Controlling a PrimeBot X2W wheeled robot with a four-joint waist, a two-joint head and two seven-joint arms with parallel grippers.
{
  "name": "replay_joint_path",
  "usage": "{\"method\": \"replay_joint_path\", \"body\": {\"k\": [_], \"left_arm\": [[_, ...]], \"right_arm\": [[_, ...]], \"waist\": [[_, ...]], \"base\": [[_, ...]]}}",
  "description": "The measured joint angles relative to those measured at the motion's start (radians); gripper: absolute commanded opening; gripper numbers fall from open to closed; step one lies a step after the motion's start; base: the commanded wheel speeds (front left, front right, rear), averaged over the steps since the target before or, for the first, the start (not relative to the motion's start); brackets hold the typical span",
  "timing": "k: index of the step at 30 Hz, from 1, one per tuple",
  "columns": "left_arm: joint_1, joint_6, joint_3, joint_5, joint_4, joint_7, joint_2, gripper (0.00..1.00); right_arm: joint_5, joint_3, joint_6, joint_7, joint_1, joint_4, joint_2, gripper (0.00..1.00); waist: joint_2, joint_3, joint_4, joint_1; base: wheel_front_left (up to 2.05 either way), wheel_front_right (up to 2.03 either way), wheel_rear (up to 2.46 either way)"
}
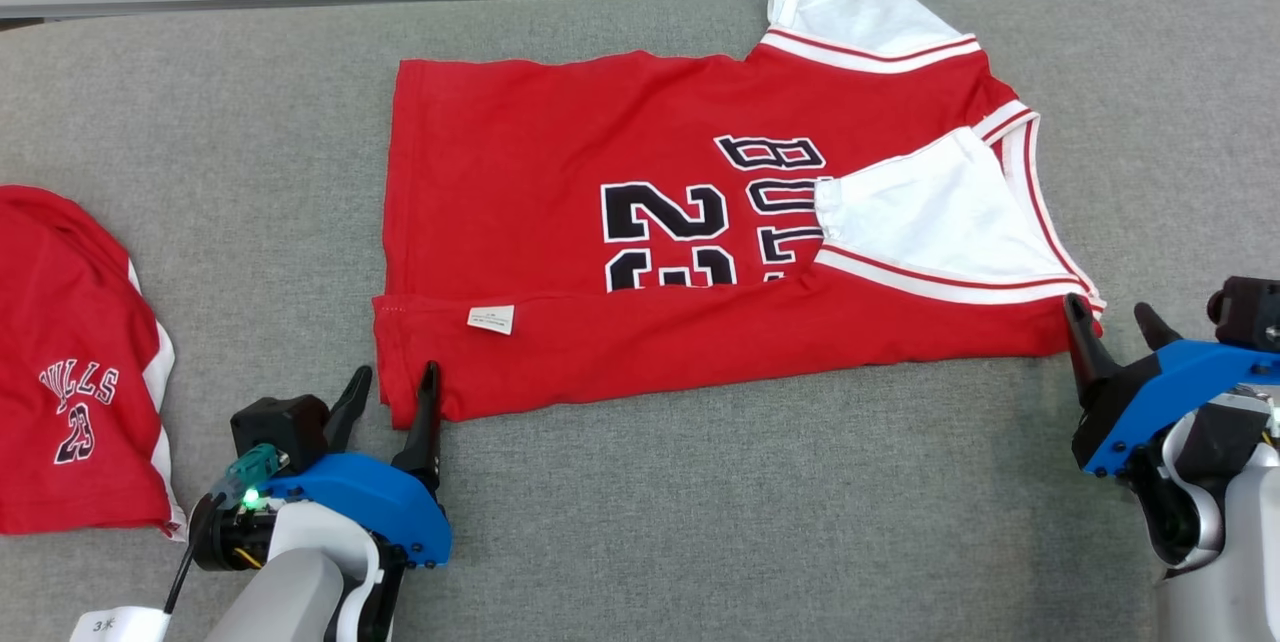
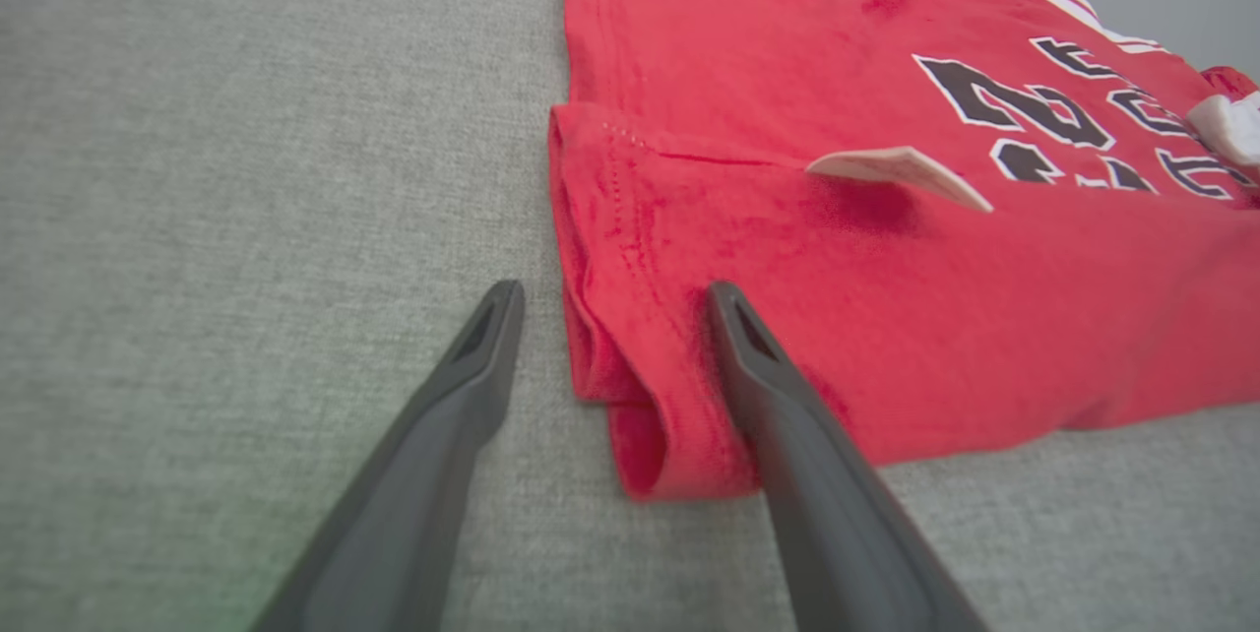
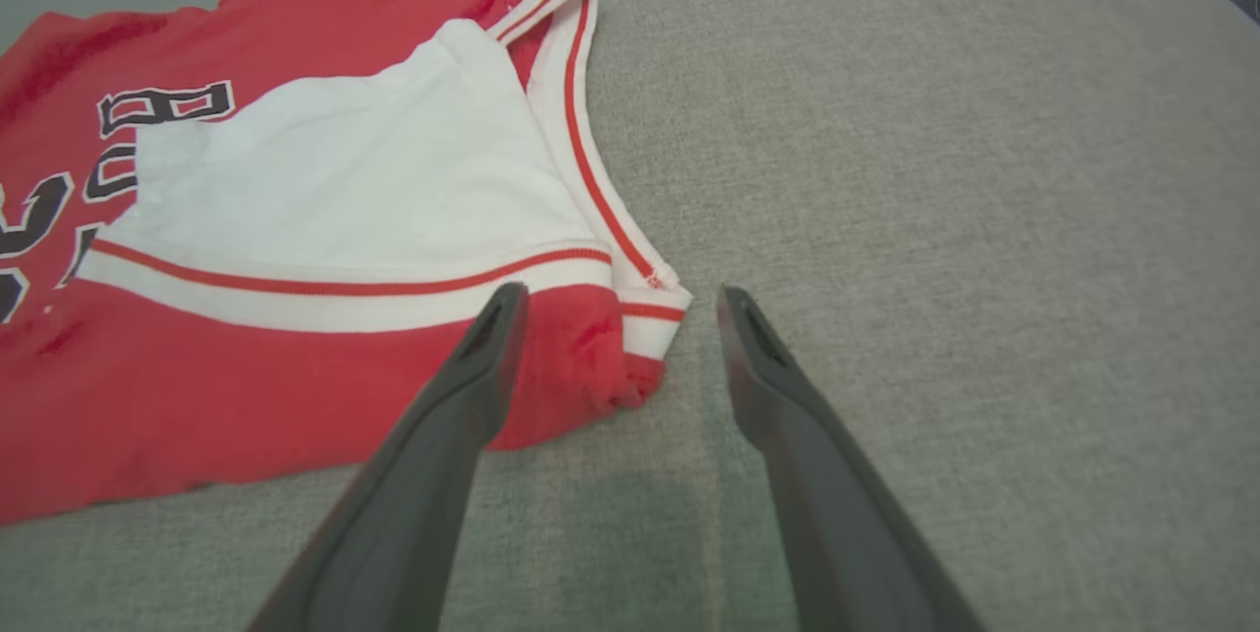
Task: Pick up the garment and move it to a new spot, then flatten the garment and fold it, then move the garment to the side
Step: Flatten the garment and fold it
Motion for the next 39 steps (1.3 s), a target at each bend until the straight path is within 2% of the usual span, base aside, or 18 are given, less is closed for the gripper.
{"method": "replay_joint_path", "body": {"k": [7, 14, 15, 16, 17, 23, 29, 34, 39], "left_arm": [[-0.031, -0.002, -0.004, -0.003, 0.040, 0.002, -0.013, 1.00], [-0.062, -0.017, -0.014, -0.012, 0.068, 0.016, -0.027, 1.00], [-0.066, -0.024, -0.016, -0.017, 0.071, 0.021, -0.028, 0.83], [-0.068, -0.028, -0.019, -0.017, 0.073, 0.024, -0.029, 0.44], [-0.071, -0.037, -0.021, -0.019, 0.076, 0.033, -0.030, 0.00], [-0.069, -0.059, -0.030, -0.035, 0.087, 0.050, -0.038, 0.00], [-0.020, -0.059, -0.033, -0.043, 0.055, 0.042, -0.020, 0.00], [0.046, -0.040, -0.027, -0.055, -0.034, 0.065, 0.018, 0.00], [0.136, -0.002, -0.024, -0.075, -0.156, 0.115, 0.063, 0.00]], "right_arm": [[-0.043, -0.038, 0.000, -0.007, -0.049, 0.104, 0.007, 1.00], [-0.020, -0.037, 0.000, -0.037, -0.100, 0.210, 0.005, 1.00], [-0.017, -0.037, 0.000, -0.044, -0.105, 0.221, 0.005, 0.91], [-0.016, -0.035, 0.000, -0.049, -0.109, 0.230, 0.005, 0.44], [-0.015, -0.035, 0.000, -0.054, -0.112, 0.237, 0.003, 0.00], [-0.012, -0.046, 0.001, -0.089, -0.101, 0.229, 0.011, 0.00], [0.021, -0.049, 0.001, -0.094, -0.018, 0.124, 0.011, 0.00], [0.075, -0.040, 0.001, -0.063, 0.092, -0.002, 0.012, 0.00], [0.122, -0.043, 0.001, -0.011, 0.214, -0.122, 0.012, 0.00]], "waist": [[0.0000, 0.013, 0.005, 0.0000], [0.0000, 0.030, 0.011, -0.0001], [0.0000, 0.032, 0.012, -0.0001], [0.0000, 0.032, 0.014, -0.0001], [0.0000, 0.033, 0.015, 0.0000], [0.0000, 0.012, 0.025, 0.0002], [0.0000, -0.033, 0.027, 0.0002], [0.0000, -0.075, 0.024, 0.0002], [0.0000, -0.114, 0.022, 0.0002]], "base": [[0.00, 0.00, 0.00], [0.00, 0.00, 0.00], [0.00, 0.00, 0.00], [0.00, 0.00, 0.00], [0.00, 0.00, 0.00], [0.00, 0.00, 0.00], [0.00, 0.00, 0.00], [0.00, 0.00, 0.00], [0.00, 0.00, 0.00]]}}
